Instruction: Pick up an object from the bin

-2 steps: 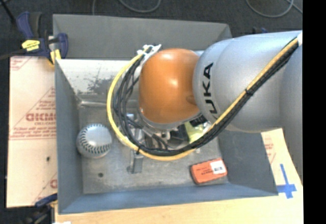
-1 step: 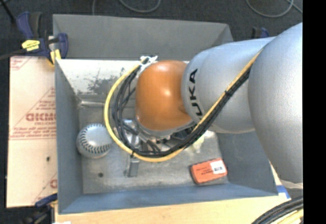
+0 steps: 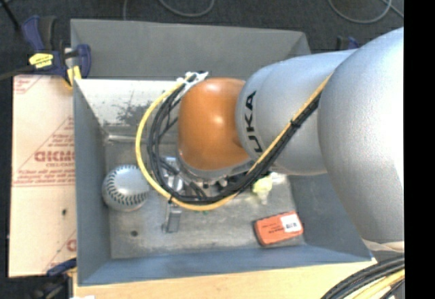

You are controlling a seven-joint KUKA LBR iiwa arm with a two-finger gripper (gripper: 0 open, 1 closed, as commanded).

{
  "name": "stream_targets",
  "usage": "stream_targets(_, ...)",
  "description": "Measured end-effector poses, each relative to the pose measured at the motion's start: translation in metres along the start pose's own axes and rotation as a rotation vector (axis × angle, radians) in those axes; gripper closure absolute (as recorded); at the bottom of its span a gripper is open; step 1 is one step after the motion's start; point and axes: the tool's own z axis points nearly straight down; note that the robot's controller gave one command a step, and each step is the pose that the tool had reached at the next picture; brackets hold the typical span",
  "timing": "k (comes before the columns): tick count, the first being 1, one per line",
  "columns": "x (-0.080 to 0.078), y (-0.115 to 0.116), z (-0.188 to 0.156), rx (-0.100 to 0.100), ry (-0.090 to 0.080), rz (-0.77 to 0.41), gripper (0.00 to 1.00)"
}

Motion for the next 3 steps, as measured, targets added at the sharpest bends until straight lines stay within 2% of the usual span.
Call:
stream_targets(1, -0.006, 0.005, -0.006, -0.004, -0.012, -0.015, 0.0)
stream_targets(2, -0.008, 0.016, 0.062, 0.0, -0.002, 0.066, 1.0)
stream_targets(3, -0.008, 0.016, 0.061, 0.0, -0.002, 0.067, 1.0)
